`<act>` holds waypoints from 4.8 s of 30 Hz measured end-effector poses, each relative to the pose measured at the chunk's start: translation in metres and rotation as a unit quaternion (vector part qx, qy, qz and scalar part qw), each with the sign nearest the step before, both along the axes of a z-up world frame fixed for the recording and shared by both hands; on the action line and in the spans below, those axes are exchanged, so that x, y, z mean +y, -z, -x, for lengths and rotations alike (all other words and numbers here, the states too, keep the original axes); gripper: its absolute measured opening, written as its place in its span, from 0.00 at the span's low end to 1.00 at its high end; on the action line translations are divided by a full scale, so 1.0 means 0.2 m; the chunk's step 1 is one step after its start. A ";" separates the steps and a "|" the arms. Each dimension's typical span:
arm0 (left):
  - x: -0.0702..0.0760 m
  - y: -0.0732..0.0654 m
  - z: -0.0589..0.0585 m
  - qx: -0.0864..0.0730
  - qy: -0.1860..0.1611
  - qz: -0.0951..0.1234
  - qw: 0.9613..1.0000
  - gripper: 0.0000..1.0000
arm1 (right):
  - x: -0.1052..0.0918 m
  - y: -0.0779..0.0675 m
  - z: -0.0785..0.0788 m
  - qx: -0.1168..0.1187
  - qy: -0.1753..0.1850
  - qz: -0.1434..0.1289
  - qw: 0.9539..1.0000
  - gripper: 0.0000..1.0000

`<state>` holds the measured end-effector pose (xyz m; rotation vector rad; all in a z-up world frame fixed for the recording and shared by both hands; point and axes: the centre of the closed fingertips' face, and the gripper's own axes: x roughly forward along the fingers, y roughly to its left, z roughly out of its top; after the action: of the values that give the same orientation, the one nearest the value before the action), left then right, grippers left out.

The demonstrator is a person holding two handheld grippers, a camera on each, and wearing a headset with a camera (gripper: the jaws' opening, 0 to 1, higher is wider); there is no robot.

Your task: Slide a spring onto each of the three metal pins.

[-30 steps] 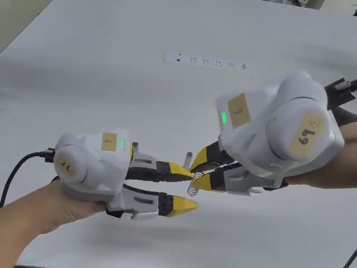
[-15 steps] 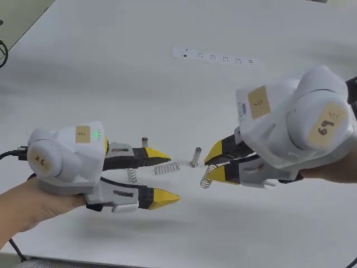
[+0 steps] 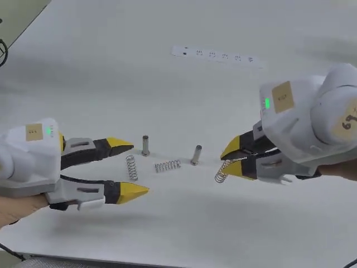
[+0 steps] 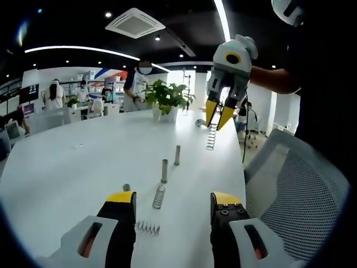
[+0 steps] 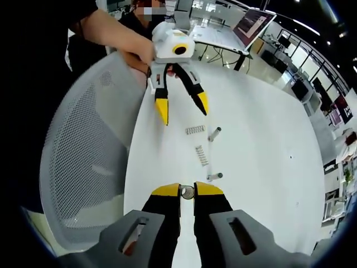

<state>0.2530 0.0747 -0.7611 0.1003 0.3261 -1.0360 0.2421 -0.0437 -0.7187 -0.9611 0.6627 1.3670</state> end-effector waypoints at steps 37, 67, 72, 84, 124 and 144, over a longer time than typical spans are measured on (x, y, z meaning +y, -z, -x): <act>0.21 0.06 -0.02 0.011 -0.052 0.002 0.999 0.65 | -0.25 -0.03 -0.18 -0.024 0.072 0.011 0.997 0.04; 0.23 0.07 -0.05 0.016 -0.051 0.012 0.999 0.63 | -0.25 0.08 -0.43 -0.042 0.080 0.038 0.995 0.04; 0.23 0.08 -0.04 0.018 -0.050 0.013 0.999 0.63 | -0.26 0.10 -0.43 -0.043 0.084 0.041 0.995 0.04; 0.23 0.08 -0.05 0.019 -0.050 0.013 0.998 0.63 | -0.25 0.13 -0.45 -0.042 0.090 0.039 0.994 0.05; 0.23 0.10 -0.05 0.026 -0.052 0.016 0.998 0.62 | -0.26 0.28 -0.46 -0.022 0.099 0.050 0.994 0.05; 0.23 0.10 -0.05 0.028 -0.052 0.016 0.998 0.61 | -0.26 0.43 -0.47 -0.001 0.109 0.058 0.992 0.05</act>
<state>0.2636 0.1209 -0.7805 0.0249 0.3605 -0.9416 0.3357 -0.0958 -0.8051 -0.9519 0.8281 1.1447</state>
